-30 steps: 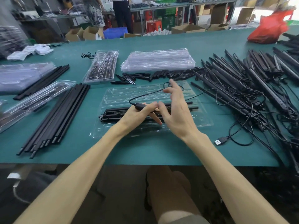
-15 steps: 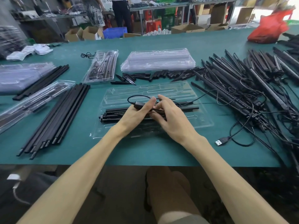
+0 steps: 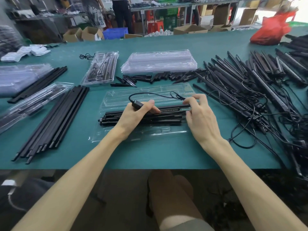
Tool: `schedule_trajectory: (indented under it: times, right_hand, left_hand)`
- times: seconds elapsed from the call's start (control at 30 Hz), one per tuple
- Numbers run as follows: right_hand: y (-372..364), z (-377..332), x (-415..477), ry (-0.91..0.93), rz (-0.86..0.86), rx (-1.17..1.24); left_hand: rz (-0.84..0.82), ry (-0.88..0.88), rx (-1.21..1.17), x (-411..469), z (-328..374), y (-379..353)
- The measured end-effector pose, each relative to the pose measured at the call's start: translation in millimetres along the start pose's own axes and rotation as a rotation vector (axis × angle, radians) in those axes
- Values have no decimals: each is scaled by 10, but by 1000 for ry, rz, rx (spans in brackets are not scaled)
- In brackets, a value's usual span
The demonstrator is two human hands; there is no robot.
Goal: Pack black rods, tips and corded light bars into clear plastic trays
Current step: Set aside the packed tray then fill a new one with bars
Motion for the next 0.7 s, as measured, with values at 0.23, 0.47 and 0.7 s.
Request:
schedule_trajectory:
  times: [0.23,0.47,0.7]
  right_hand:
    - [-8,301,-46,-139,-9,195]
    - [-56,288,10,-180,-29,278]
    - [-132,342,79,-231,-45,324]
  left_hand:
    - [11,-19,-32,7,25,-7]
    - [29,-24,-20,-13,48,1]
    - [-34,-36,-96,-13,34,-48]
Point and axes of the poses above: each hand's wrist, its own x-axis towards the middle knuckle, its own y-axis out of the back of the hand, z = x × y, the point moved 9 cm from there along x, towards the middle knuckle, and after that the axes turned 5 degrees about -z, right-handed, at the moved point
